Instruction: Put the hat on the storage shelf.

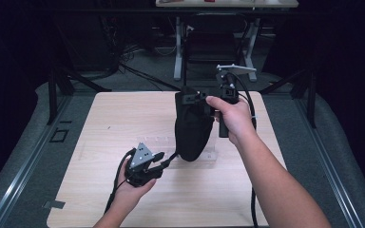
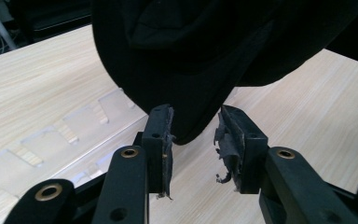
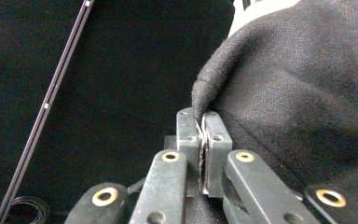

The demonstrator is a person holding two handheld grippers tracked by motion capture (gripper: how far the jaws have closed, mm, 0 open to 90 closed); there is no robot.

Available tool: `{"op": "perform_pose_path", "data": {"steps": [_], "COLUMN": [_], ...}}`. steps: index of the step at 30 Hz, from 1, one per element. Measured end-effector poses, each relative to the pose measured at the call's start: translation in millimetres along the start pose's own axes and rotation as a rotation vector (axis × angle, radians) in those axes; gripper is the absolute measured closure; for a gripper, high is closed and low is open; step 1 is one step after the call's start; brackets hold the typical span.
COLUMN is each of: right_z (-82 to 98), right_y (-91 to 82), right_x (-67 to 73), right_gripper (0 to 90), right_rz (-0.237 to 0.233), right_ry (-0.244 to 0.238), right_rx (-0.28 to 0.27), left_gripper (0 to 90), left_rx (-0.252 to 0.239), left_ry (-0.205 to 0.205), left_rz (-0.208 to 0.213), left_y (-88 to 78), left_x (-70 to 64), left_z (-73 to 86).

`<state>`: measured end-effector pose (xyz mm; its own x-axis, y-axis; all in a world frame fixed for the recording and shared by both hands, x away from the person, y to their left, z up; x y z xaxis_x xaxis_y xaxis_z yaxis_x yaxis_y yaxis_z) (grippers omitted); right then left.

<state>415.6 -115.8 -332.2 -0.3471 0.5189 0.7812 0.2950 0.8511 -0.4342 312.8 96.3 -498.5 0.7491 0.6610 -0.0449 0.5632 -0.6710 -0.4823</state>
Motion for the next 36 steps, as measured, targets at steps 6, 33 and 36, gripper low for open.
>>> {"op": "perform_pose_path", "data": {"steps": [6,33,36], "right_z": [0.1,2.5,2.7], "right_y": [1.6,7.5,5.9], "right_x": [1.1,3.5,4.8], "right_gripper": [88.1,85.3,82.3], "right_rz": [0.001,-0.015,-0.024], "right_ry": [0.001,-0.004,-0.009], "right_rx": [-0.003,-0.008,-0.01], "left_gripper": [71.3,83.7,83.9], "left_rx": [0.008,0.034,0.03], "left_ry": [0.009,0.12,0.121], "left_rz": [0.005,-0.054,-0.058], "left_y": [5.3,8.4,7.7], "left_x": [-3.2,-9.2,-8.8], "left_z": [-1.6,-2.9,-2.0]}}
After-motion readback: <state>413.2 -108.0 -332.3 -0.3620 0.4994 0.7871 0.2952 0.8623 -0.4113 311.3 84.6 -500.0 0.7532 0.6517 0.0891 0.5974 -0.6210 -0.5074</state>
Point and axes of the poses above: each handheld gripper's, and its own axes: y roughly forward along the jaws, z roughly out of its underside, x roughly to its left, the point moved 3 cm from there along y, roughly forward along the jaws, and after that the axes turned 3 degrees about z, right-handed, at the moved point
